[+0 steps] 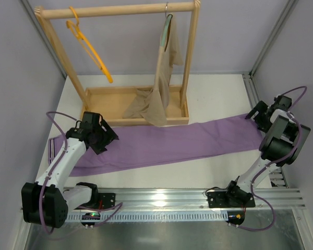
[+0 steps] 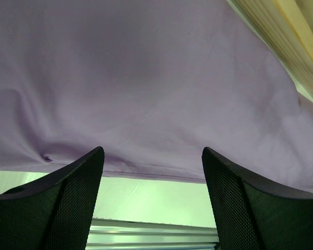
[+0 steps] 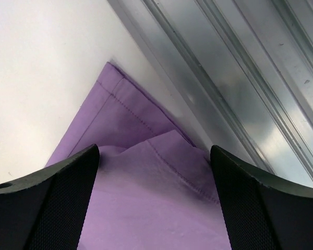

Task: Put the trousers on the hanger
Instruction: Fold the trousers

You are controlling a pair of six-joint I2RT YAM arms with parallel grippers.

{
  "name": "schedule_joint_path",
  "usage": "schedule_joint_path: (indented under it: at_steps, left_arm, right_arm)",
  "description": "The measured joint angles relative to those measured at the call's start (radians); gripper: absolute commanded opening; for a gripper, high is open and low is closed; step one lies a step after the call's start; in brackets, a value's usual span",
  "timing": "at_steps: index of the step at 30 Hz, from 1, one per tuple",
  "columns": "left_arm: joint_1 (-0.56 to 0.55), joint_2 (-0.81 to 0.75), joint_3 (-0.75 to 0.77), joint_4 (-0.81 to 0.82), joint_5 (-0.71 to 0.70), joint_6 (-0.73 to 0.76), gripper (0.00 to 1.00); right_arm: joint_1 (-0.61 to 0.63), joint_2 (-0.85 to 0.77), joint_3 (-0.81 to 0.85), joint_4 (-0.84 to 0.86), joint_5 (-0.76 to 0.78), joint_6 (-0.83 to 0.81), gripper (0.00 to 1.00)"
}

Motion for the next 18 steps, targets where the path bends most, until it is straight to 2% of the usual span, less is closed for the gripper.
schedule_joint_path:
  at_steps: [7, 13, 18]
  left_arm:
    - [0.000, 0.000, -0.007, 0.026, 0.018, -0.005, 0.75]
    - [0.001, -0.001, -0.023, 0.029, 0.024, -0.010, 0.75]
    - [0.001, -0.005, -0.026, 0.032, 0.027, -0.024, 0.75]
  right_arm:
    - [0.090, -0.187, -0.100, 0.009, 0.120, -0.013, 0.82]
    - [0.169, -0.336, -0.195, 0.048, 0.253, -0.037, 0.85]
    - [0.219, -0.378, -0.211, 0.082, 0.343, -0.060, 0.87]
